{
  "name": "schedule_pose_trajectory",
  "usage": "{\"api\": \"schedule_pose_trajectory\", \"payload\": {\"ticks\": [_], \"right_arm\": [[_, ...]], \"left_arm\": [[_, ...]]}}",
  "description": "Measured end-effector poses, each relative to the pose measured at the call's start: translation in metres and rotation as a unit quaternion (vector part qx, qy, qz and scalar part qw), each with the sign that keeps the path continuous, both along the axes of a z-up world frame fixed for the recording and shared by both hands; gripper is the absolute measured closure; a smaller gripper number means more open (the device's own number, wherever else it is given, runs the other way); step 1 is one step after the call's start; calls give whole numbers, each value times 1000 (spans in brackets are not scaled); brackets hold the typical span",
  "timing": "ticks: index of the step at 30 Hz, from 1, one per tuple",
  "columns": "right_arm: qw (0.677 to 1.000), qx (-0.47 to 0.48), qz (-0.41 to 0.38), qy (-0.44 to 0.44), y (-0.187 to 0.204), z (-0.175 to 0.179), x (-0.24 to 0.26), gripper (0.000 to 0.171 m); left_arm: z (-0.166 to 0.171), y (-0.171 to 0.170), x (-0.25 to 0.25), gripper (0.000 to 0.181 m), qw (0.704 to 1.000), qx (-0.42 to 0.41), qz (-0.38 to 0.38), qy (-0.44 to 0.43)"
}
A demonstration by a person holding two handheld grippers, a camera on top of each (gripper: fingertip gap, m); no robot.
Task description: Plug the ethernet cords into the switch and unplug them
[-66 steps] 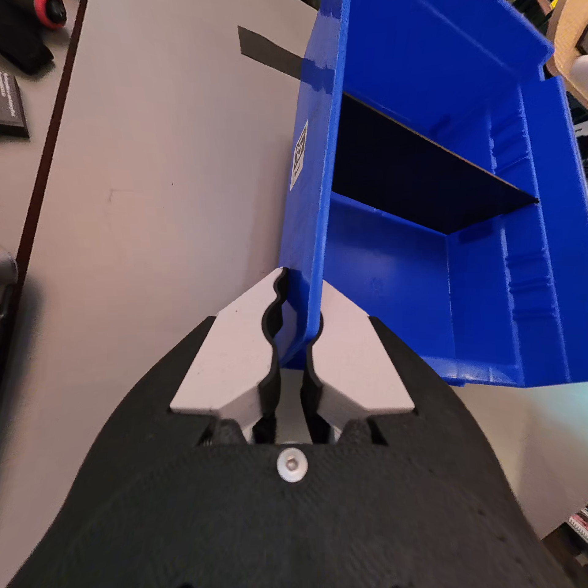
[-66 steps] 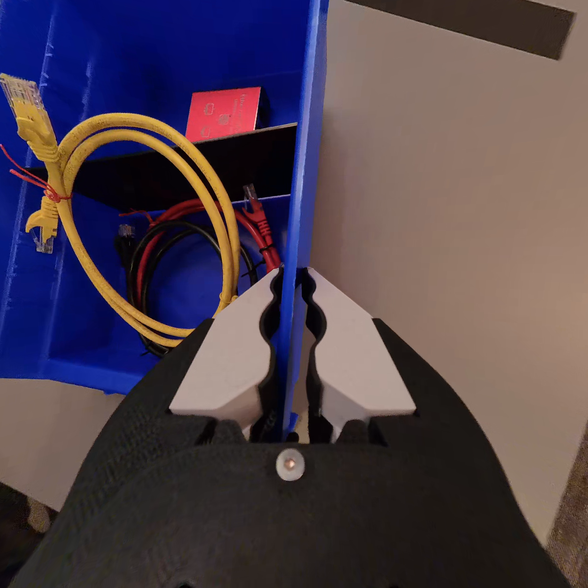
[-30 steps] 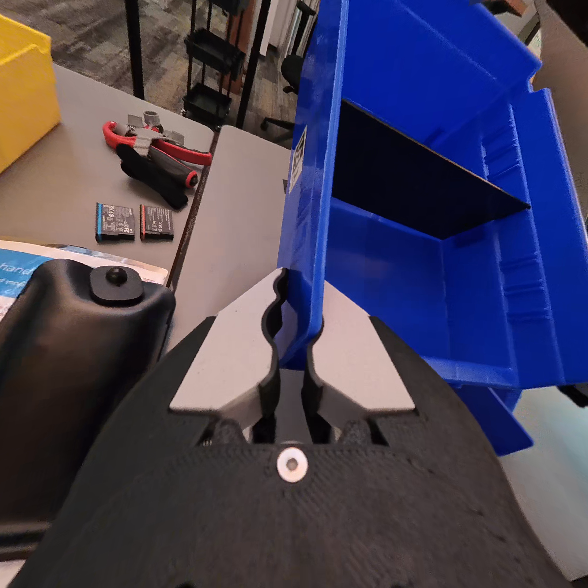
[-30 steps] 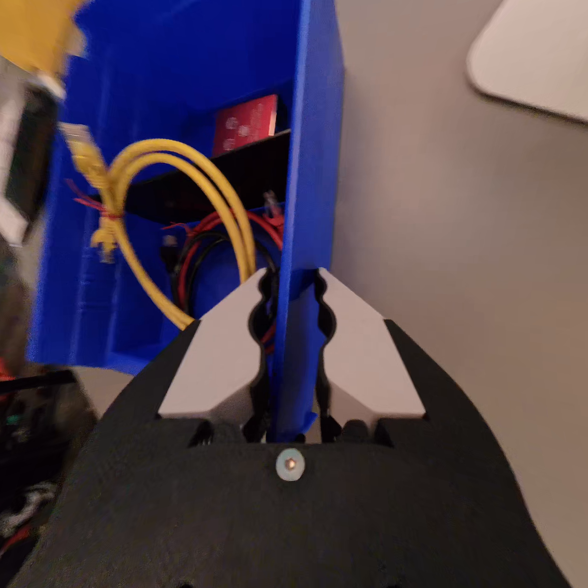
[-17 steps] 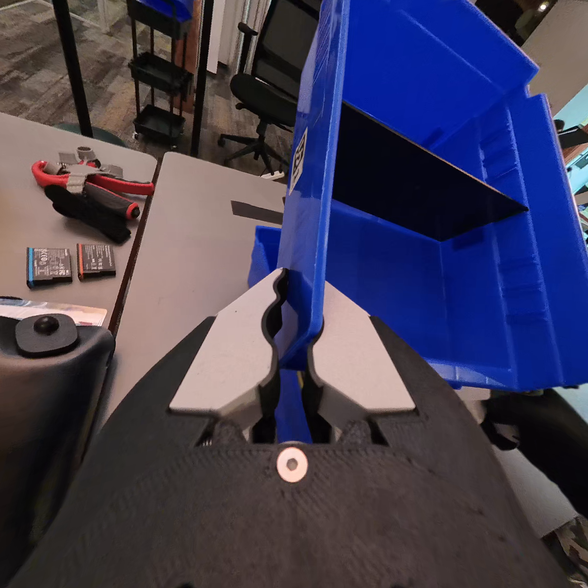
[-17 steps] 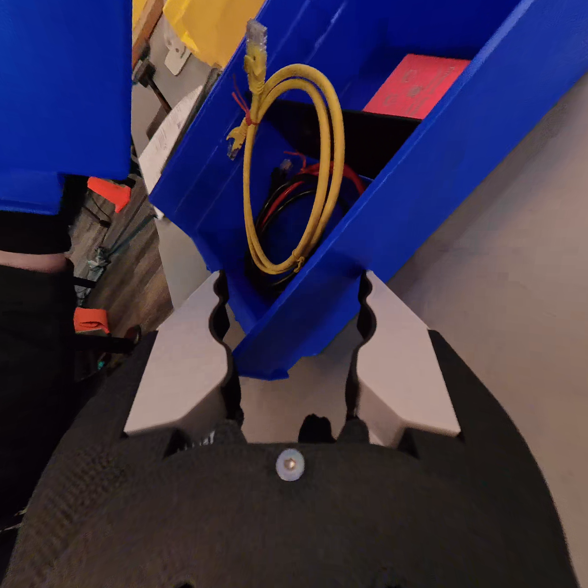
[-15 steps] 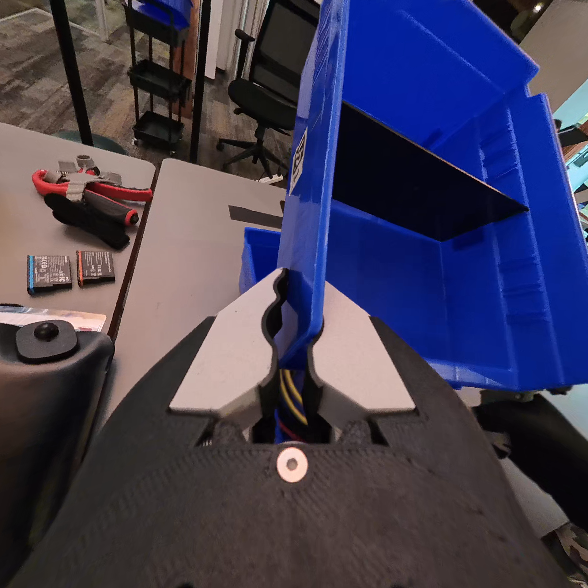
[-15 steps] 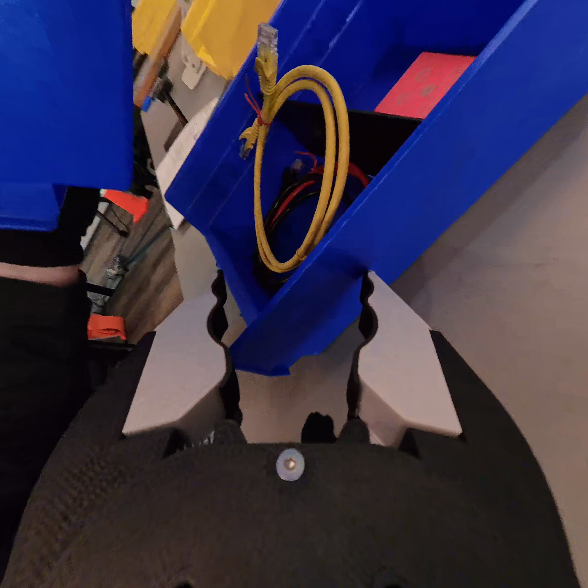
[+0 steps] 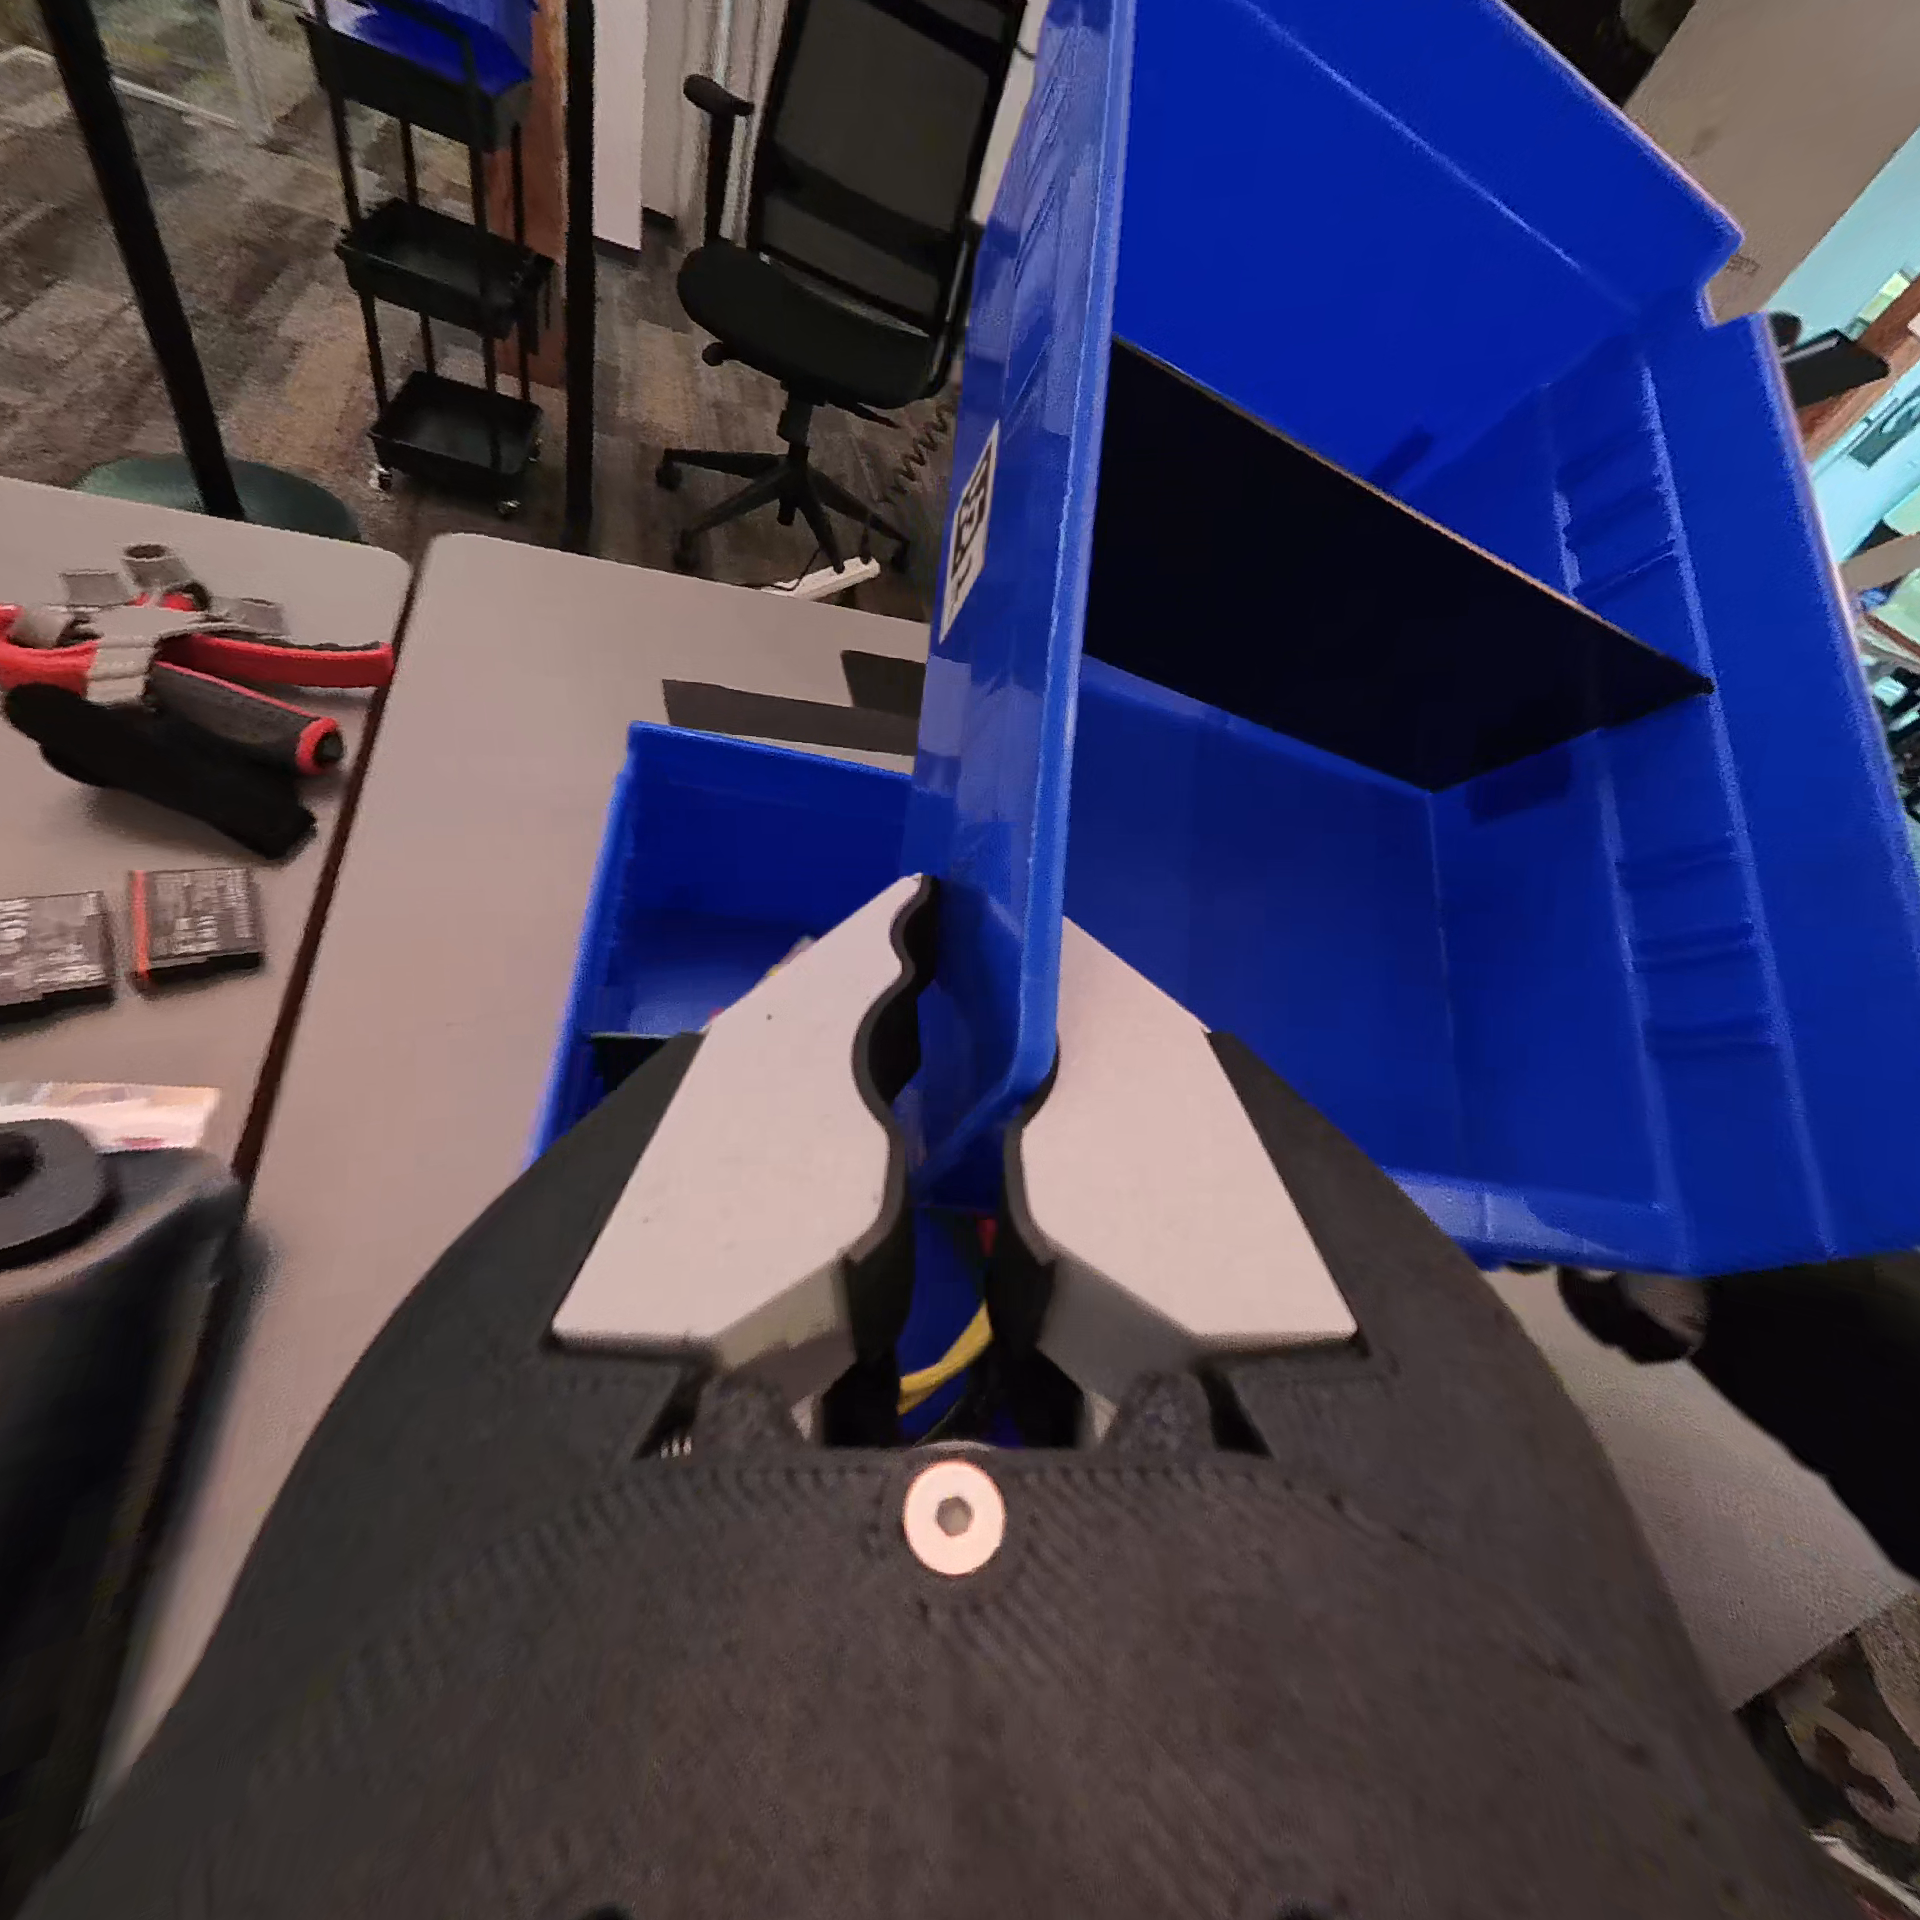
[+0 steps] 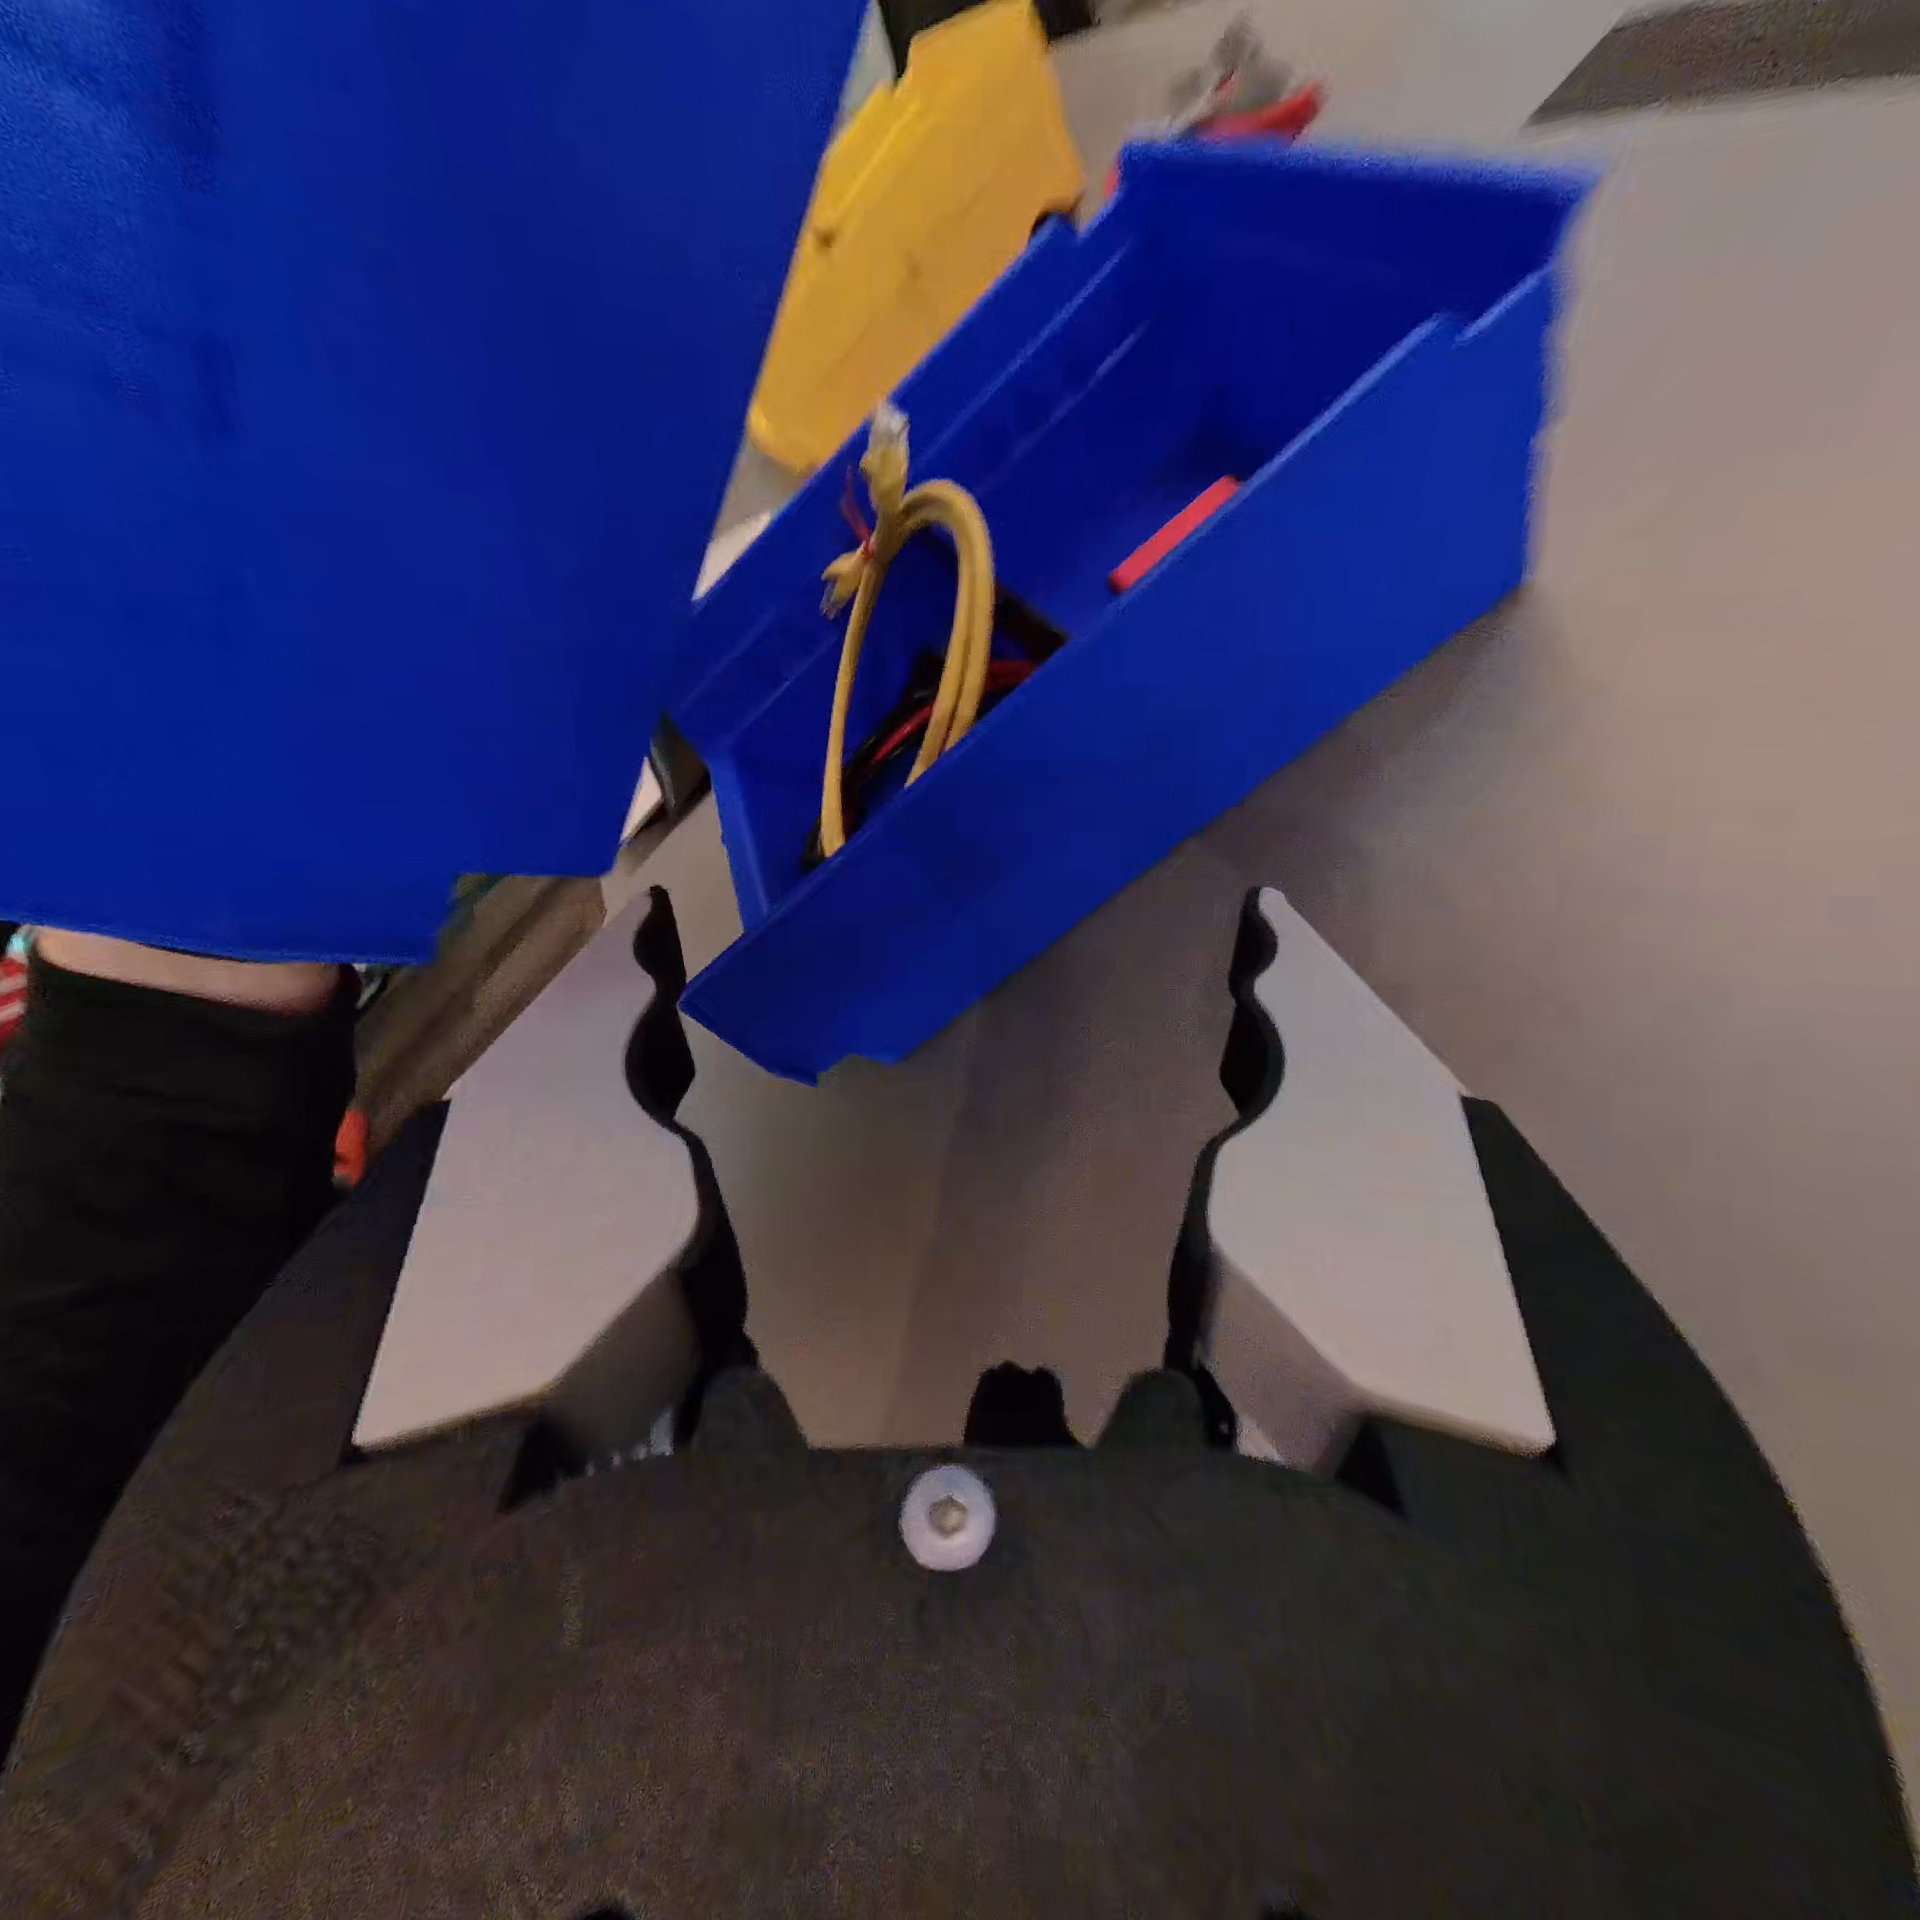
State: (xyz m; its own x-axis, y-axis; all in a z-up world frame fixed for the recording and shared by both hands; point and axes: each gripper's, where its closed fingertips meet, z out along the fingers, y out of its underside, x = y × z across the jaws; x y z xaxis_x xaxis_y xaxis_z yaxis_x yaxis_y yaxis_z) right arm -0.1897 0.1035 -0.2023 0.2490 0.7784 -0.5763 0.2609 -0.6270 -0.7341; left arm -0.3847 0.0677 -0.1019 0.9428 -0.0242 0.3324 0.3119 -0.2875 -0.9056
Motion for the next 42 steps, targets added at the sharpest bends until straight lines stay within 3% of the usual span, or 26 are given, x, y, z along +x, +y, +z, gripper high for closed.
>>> {"api": "schedule_pose_trajectory", "payload": {"ticks": [5,10,15,18,23,29,34,40,42], "right_arm": [[994,65,-41,83,14,57,93,77],[978,95,-95,161,11,97,165,67],[975,86,-174,107,34,65,232,53],[965,98,-224,94,50,55,282,56],[946,92,-306,56,77,35,368,45],[923,73,-379,2,107,3,461,46],[908,56,-414,-22,133,-17,513,43],[910,52,-406,-58,169,-28,554,48],[912,55,-401,-68,183,-31,569,58]], "left_arm": [[-3,23,64,177,999,-6,-25,40],[-21,56,162,177,993,-34,-89,69],[-52,97,259,176,984,-59,-143,90],[-66,119,314,175,980,-62,-178,68],[-90,148,414,170,963,-81,-252,54],[-131,168,516,166,935,-129,-328,44],[-156,171,573,163,916,-159,-365,57],[-165,172,618,152,905,-164,-387,60],[-169,170,633,147,897,-176,-403,51]]}}
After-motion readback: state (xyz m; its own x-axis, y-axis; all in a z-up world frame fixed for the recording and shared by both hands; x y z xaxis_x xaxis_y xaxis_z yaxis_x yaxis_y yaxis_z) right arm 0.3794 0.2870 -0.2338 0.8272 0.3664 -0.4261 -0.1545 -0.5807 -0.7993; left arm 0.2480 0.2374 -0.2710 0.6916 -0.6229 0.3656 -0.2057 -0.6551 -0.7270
